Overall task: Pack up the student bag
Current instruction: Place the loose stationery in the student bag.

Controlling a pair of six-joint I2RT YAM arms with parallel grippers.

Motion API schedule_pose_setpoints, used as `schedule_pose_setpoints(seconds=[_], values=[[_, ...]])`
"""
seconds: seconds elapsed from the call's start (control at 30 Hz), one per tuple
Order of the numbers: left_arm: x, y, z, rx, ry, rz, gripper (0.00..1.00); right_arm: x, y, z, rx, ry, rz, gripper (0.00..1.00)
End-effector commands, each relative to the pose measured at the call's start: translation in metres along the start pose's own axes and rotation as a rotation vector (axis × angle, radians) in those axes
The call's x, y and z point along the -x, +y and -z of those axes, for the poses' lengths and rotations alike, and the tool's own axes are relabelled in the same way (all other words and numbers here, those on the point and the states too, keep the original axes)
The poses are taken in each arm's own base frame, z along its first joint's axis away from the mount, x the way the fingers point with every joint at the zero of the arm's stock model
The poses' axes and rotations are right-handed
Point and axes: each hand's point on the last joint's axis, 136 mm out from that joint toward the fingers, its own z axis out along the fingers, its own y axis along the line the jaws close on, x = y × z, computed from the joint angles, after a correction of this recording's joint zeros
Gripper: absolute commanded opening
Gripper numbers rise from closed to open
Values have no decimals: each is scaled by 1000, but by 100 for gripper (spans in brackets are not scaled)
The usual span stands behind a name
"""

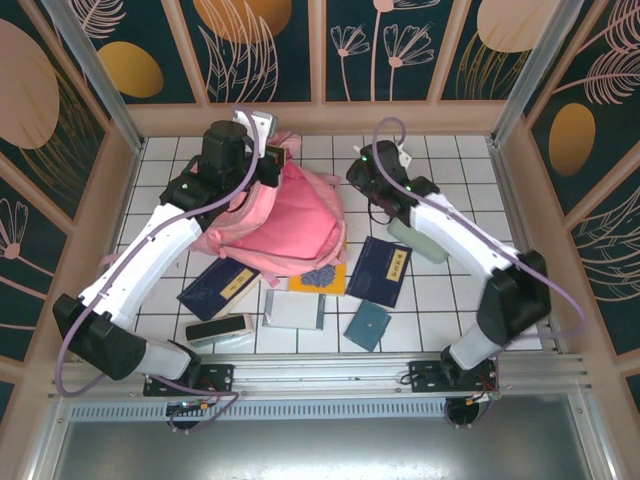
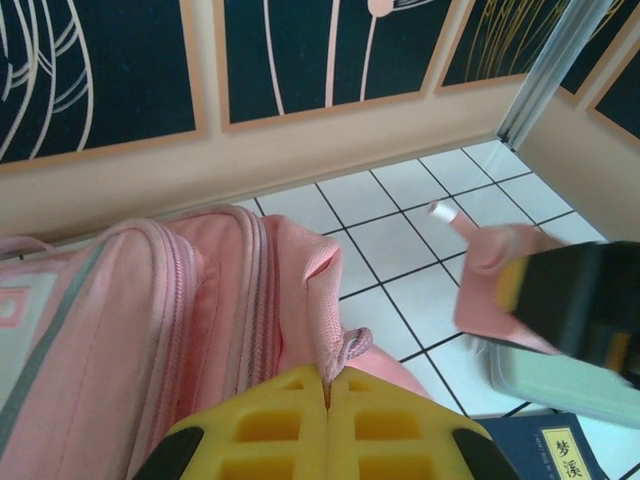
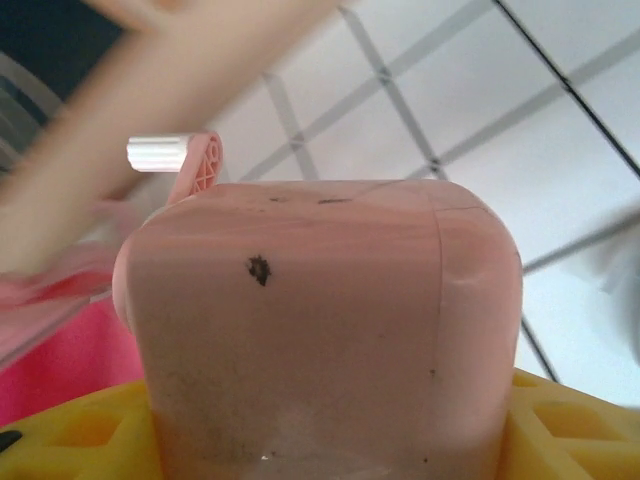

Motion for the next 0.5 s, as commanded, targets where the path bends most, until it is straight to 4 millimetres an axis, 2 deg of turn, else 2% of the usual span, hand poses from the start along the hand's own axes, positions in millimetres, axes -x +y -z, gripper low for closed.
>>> schedule_pose_setpoints(seconds=[0.0,0.23,0.33,0.4,0.47], values=[[62,-6,39,-12,-188,-45,0,6,40,27,249,-43,118,29],[71,-13,38,-126,-206,36,0,-59,77,74,540,115,242,29],[75,-19,36,-166,-205,56,0,-83,87,75,596,177,241,29],[79,-23,37,-191,-208,67,0,-96,93,67,610,220,225,29],[83,-28,37,-216,-211,74,0,-109,108,57,648,262,225,29]])
